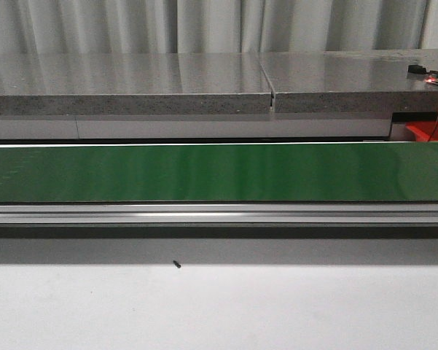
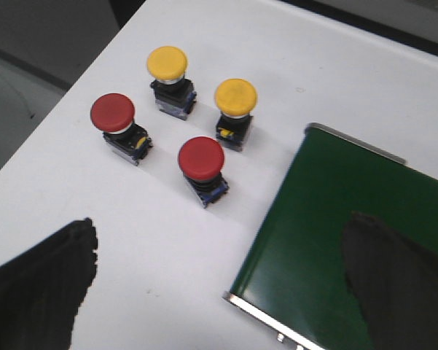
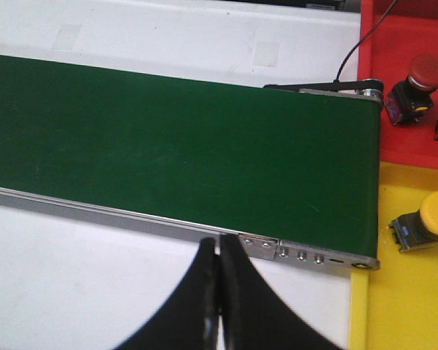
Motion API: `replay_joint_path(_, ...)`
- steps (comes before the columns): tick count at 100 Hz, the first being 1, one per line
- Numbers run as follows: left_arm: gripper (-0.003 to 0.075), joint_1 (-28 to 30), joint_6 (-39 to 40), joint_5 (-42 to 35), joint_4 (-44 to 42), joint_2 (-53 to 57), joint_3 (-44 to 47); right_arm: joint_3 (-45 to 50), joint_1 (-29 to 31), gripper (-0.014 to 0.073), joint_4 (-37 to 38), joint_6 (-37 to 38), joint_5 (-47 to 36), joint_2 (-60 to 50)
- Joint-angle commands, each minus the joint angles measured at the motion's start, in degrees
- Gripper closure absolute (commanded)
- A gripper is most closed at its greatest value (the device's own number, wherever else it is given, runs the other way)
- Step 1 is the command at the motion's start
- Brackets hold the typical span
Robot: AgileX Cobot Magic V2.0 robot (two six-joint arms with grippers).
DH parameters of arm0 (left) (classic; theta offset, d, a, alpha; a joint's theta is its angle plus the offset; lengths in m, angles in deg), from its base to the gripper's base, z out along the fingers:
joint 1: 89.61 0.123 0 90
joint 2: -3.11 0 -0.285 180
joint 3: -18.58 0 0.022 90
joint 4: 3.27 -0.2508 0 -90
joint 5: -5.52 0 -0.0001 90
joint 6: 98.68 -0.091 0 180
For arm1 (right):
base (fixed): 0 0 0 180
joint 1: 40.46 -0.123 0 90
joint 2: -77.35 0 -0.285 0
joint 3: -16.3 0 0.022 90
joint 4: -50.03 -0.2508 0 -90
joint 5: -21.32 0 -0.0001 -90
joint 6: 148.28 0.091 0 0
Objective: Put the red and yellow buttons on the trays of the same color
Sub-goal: 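Move the left gripper over the next red button on the table, then grasp the red push-button with the left gripper and lift it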
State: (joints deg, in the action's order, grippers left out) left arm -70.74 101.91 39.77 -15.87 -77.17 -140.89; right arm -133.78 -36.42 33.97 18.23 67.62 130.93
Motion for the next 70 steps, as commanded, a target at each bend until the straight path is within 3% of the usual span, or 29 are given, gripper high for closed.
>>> replay_joint_path(1, 0.0062, 1.5, 0.4, -1.7, 0.1, -3.6, -4.2, -1.5, -0.1, 0.0662, -1.1, -0.5, -3.3, -0.5)
replay_joint_path(23, 0.0062, 4.1, -1.1, -0.7, 0.1, -14.1, -9.1, -1.5, -0.1, 0.0662, -1.1, -0.5, -3.3, -0.5)
replay_joint_path(70, 0.0062, 4.0, -3.6, -2.0, 0.3, -26.9, -15.1, -1.5, -0.1, 0.0662, -1.1, -0.5, -3.3, -0.5)
